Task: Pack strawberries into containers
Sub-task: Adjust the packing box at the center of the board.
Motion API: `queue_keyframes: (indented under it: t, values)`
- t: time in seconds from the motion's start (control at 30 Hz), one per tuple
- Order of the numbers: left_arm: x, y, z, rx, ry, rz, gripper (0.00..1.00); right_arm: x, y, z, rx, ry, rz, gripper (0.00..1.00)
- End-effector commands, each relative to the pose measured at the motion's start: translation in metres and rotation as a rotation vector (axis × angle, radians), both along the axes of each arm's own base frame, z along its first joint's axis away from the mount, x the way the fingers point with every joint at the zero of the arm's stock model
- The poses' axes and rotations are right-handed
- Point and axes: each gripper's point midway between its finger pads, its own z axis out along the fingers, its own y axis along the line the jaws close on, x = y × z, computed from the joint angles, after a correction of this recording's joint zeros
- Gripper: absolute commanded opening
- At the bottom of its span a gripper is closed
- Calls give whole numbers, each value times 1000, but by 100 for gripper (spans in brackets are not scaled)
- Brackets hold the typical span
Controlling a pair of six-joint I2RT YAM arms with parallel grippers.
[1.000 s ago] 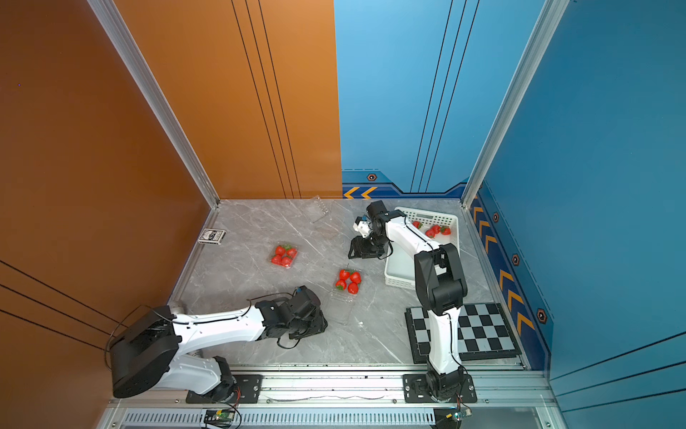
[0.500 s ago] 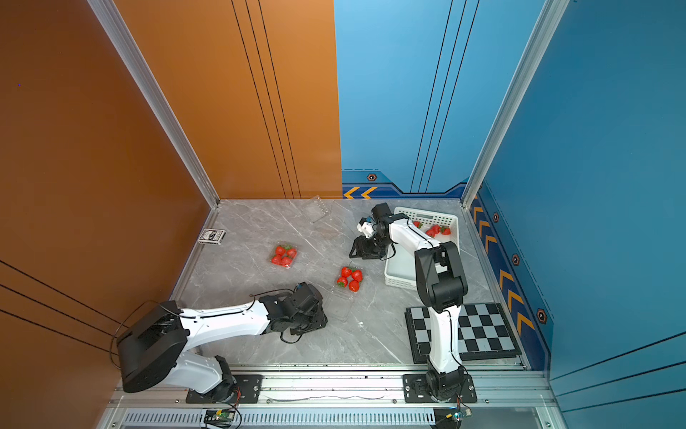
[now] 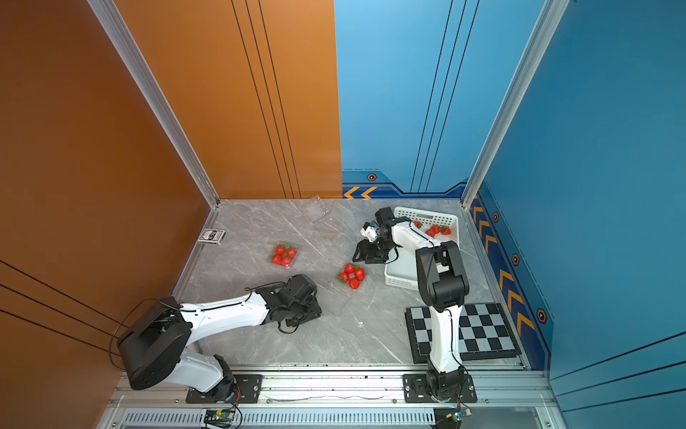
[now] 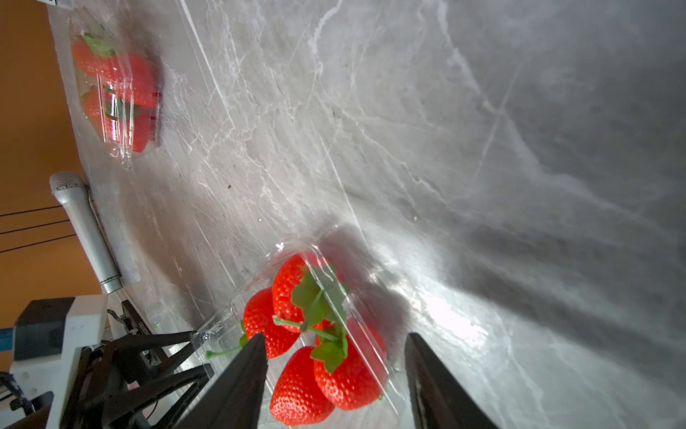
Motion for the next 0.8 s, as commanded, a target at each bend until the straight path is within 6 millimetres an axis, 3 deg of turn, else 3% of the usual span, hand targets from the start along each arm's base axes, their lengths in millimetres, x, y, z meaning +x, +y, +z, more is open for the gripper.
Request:
queue_keyframes:
  t: [0.0, 0.33, 0.4, 0.63, 0.77]
  values:
    - [-15, 39, -31, 170, 92, -1, 56, -4, 4, -5, -2, 2, 16, 62]
    - [16, 61, -25, 180, 62, 41, 56, -21, 10, -21, -29, 38, 34, 62]
    - [21, 67, -25, 186, 59, 53, 56, -22, 11, -10, -14, 17, 28, 62]
    - [46, 80, -16, 176, 23, 91, 56, -33, 18, -5, 34, 29, 13, 62]
    - [51, 97, -12, 170, 17, 126, 57, -41, 20, 0, 57, 28, -7, 66]
